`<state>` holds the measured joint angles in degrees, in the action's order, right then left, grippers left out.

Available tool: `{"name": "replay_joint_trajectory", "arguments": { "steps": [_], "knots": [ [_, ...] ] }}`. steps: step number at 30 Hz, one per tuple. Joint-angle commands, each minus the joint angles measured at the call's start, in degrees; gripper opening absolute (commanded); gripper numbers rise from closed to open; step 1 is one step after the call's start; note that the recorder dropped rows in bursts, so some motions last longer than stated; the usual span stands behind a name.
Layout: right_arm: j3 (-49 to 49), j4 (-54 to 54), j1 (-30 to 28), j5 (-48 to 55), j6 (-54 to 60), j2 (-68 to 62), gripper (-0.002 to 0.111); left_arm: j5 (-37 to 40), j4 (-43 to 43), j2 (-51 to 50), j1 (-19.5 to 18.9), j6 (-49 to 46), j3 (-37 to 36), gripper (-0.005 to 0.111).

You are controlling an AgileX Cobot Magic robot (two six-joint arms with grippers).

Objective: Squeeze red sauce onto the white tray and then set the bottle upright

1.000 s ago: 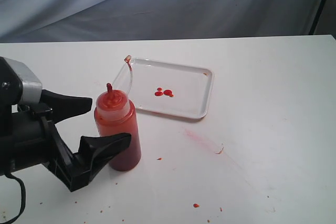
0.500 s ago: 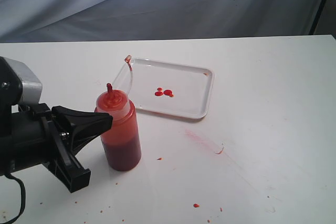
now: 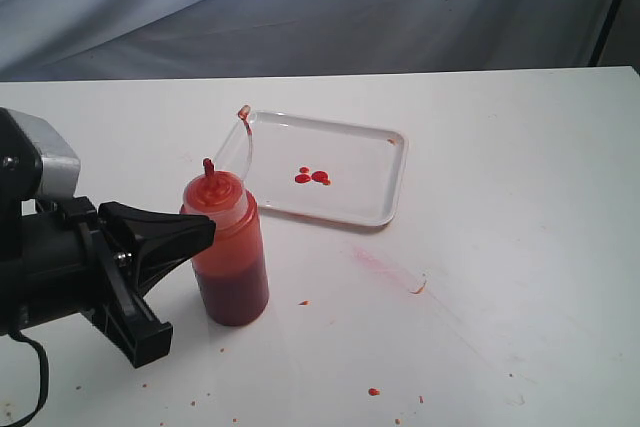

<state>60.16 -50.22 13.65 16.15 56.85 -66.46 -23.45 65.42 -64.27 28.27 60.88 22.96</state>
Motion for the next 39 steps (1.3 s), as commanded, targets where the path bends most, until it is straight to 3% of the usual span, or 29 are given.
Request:
{"name": "replay_joint_trajectory", "arguments": {
  "steps": [1, 15, 18, 21, 26, 30, 39],
  "knots": [
    [-0.37, 0.06, -0.47, -0.46, -0.39, 0.26, 0.000, -0.35, 0.17, 0.32, 0.33, 0.04, -0.30, 0.000],
    [-0.37, 0.06, -0.47, -0.46, -0.39, 0.26, 0.000, 0.03, 0.17, 0.83, 0.33, -0.57, -0.30, 0.000],
    [-0.37, 0.06, -0.47, -0.46, -0.39, 0.26, 0.000, 2.96, -0.90, 3.85, 0.33, -0.87, -0.30, 0.000],
    [-0.37, 0.06, -0.47, -0.46, -0.39, 0.26, 0.000, 7.54, -7.27, 8.92, 0.33, -0.87, -0.30, 0.000],
    [-0.37, 0.06, -0.47, -0.46, -0.39, 0.26, 0.000, 16.54, -9.42, 23.66, 0.19, -0.97, -1.36, 0.000],
    [-0.37, 0.06, -0.47, -0.46, -0.39, 0.26, 0.000, 19.64, -9.42, 39.10, -4.27, -0.67, -6.22, 0.000],
    [-0.37, 0.06, -0.47, -0.46, -0.39, 0.26, 0.000, 29.50, -9.69, 62.89, -20.42, 9.51, -18.49, 0.000]
  ]
}}
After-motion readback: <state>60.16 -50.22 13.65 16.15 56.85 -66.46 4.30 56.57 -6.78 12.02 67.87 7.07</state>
